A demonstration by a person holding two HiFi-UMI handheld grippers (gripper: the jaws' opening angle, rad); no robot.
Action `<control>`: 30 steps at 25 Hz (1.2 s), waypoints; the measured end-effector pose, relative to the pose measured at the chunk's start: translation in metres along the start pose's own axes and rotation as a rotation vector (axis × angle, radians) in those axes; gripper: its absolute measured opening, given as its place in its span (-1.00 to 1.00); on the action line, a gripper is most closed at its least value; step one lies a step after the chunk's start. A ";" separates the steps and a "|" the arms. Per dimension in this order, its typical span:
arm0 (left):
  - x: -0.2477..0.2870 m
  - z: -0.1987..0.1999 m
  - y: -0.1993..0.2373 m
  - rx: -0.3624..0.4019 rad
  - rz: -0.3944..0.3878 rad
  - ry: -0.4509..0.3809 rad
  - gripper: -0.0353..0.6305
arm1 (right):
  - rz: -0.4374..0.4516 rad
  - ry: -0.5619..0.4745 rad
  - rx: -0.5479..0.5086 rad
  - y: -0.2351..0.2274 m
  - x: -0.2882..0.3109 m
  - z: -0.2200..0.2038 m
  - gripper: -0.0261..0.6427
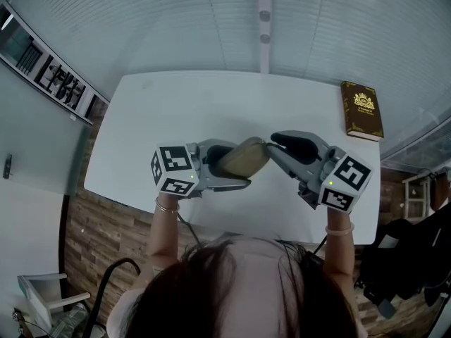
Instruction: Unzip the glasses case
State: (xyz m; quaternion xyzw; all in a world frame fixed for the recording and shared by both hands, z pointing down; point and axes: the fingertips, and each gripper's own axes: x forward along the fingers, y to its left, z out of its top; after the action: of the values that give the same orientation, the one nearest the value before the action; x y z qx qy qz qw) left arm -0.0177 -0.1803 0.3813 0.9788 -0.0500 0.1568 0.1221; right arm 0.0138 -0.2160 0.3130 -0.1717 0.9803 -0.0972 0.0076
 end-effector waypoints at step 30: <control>0.001 0.000 0.007 0.005 -0.111 0.015 0.01 | 0.218 0.014 0.108 -0.010 0.005 -0.010 -0.90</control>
State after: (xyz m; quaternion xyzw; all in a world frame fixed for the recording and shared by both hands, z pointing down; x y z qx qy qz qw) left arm -0.0178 -0.1874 0.3828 0.9791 0.0056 0.1574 0.1284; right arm 0.0120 -0.2247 0.3252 -0.0626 0.9865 -0.1496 0.0205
